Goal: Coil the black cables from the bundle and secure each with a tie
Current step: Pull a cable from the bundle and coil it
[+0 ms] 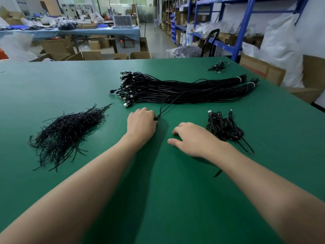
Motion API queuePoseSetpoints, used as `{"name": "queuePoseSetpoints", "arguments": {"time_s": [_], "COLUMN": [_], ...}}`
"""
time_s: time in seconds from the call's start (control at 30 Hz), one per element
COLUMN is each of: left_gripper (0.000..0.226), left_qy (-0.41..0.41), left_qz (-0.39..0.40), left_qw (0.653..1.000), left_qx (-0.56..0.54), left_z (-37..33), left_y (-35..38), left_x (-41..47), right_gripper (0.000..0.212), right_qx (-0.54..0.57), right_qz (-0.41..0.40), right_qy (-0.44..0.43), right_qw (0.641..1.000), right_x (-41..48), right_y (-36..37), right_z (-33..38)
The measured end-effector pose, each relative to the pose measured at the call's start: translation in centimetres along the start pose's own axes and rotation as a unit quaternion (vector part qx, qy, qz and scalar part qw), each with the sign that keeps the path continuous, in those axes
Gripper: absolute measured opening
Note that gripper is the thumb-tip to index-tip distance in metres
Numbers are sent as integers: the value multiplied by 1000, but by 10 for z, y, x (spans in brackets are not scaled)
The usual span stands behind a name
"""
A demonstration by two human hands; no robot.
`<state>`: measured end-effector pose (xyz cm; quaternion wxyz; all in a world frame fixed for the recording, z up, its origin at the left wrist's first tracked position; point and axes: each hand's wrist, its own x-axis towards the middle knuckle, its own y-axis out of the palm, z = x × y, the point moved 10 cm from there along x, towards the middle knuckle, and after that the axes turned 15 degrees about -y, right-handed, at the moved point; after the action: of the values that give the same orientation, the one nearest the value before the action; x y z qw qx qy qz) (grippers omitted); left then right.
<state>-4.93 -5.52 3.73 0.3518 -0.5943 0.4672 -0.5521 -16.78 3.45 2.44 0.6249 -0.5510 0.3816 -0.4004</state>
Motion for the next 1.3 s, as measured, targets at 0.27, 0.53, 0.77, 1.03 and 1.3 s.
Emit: {"name": "queuePoseSetpoints", "arguments": {"time_s": [0.27,0.53,0.77,1.03,1.3], "left_gripper": [27,15,24,31,36], "left_qy": [-45,-101,-71,-94,-175], "left_qz": [70,25,53,56,56], "left_qw": [994,978,972,924,882], "left_qx": [-75,-179,-217,-365,-434], "left_z": [8,33,31,48,101], "left_y": [13,-4,-10,-24,-30], "left_x": [17,40,50,34,30], "right_gripper": [54,66,73,81,81], "right_qx": [65,48,69,43,56], "right_qz": [2,-21,-81,-148,-149], "right_qy": [7,-26,3,85,127], "right_qw": [998,998,994,984,979], "right_x": [44,78,108,115,126], "right_y": [16,24,26,23,25], "right_z": [-7,10,-1,-36,-59]}}
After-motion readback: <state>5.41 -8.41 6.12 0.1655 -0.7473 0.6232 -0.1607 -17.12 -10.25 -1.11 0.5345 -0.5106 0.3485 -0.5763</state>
